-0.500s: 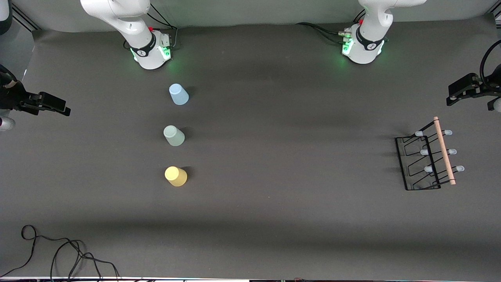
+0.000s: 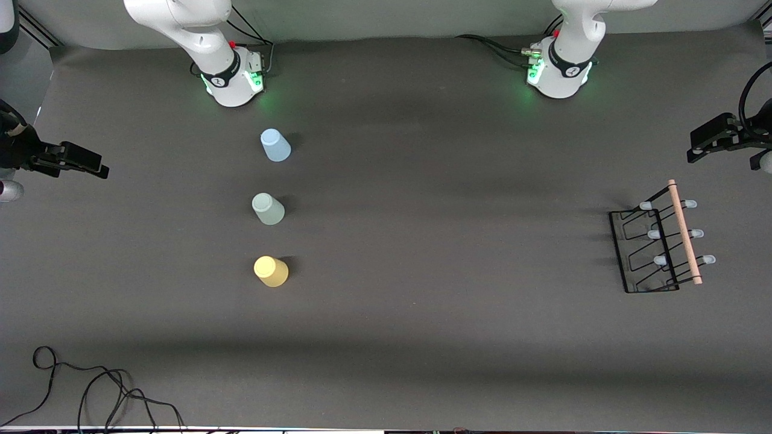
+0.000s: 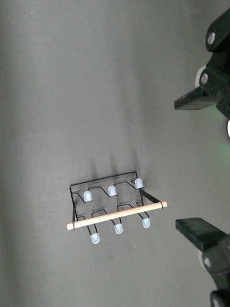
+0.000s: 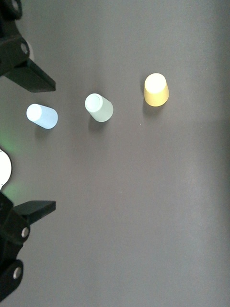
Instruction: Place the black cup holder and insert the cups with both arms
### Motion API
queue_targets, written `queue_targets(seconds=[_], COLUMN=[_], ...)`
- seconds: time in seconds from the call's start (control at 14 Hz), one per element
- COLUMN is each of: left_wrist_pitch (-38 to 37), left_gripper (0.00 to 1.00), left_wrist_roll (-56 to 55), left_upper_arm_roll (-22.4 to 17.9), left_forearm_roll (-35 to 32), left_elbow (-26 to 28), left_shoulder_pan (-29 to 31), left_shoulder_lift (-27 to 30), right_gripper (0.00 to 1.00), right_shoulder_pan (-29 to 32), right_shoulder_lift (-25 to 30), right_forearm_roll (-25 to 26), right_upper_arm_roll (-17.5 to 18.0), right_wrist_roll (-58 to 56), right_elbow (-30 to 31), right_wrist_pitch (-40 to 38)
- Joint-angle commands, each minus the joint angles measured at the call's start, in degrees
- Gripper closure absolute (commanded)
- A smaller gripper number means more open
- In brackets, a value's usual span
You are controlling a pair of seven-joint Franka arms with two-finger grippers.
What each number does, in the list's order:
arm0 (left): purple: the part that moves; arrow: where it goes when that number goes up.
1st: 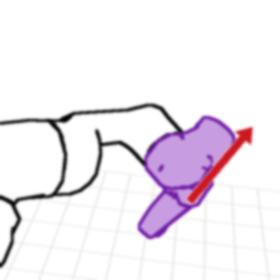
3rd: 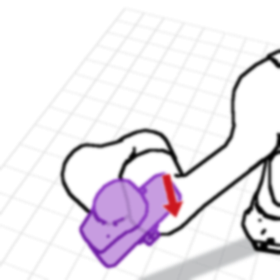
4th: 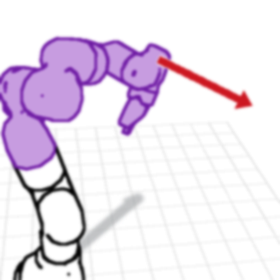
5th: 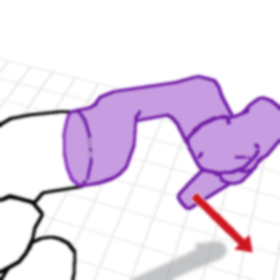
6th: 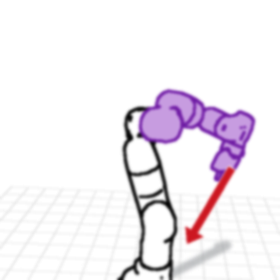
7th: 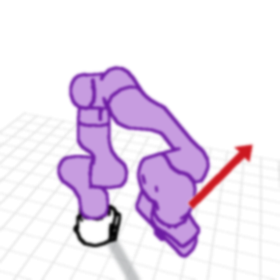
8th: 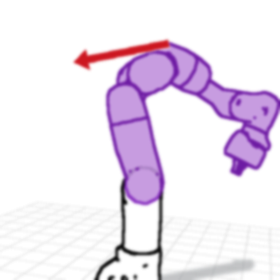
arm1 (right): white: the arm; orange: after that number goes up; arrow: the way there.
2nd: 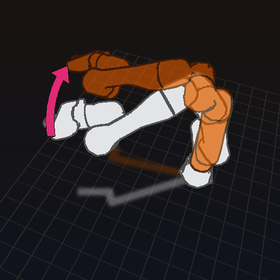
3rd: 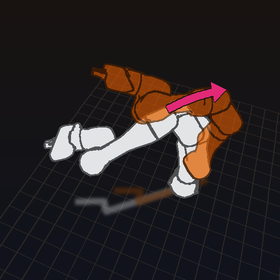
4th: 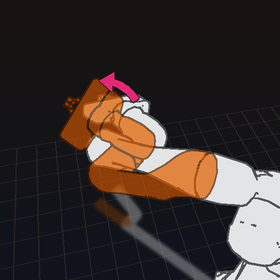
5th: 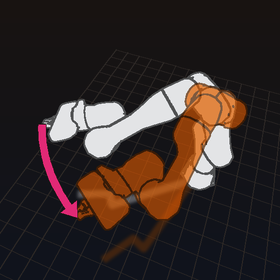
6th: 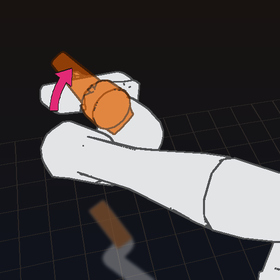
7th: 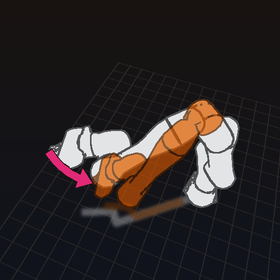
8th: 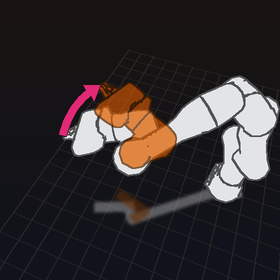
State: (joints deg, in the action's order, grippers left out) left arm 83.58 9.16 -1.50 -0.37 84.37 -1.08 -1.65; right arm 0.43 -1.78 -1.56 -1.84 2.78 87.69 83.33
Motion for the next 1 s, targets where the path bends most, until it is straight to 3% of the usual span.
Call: queue_targets(seconds=[0.0, 0.29, 0.64, 0.79, 0.93], left_wrist_pitch=[0.6, 5.6, 19.9, 22.4, 24.0], left_gripper=[0.00, 0.00, 0.01, 0.03, 0.15], left_wrist_roll=[-0.6, 0.7, 0.8, 0.7, 0.8], left_upper_arm_roll=[-0.8, -1.1, -1.2, -1.2, -1.2], left_forearm_roll=[0.1, -0.4, -3.0, -4.3, -4.4], left_elbow=[2.8, 7.5, 17.2, 18.6, 21.9], left_shoulder_pan=[0.5, 6.2, 8.5, 9.7, 10.7], left_shoulder_lift=[0.4, 0.0, -2.7, -4.8, -5.8], right_gripper=[0.00, 0.00, 0.00, 0.00, 0.00], right_shoulder_pan=[0.4, 0.2, 0.2, 0.2, 0.2], right_shoulder_lift=[-0.5, -0.5, -0.5, -0.5, -0.5], right_forearm_roll=[-0.5, -0.3, -0.3, -0.3, -0.3], right_upper_arm_roll=[0.2, 0.3, 0.3, 0.3, 0.3], right_wrist_roll=[0.9, 0.8, 0.8, 0.6, 0.6], right_elbow=[-1.0, -0.8, -0.8, -0.8, -0.8], right_wrist_pitch=[-0.3, -0.3, -0.3, -0.3, -0.3])
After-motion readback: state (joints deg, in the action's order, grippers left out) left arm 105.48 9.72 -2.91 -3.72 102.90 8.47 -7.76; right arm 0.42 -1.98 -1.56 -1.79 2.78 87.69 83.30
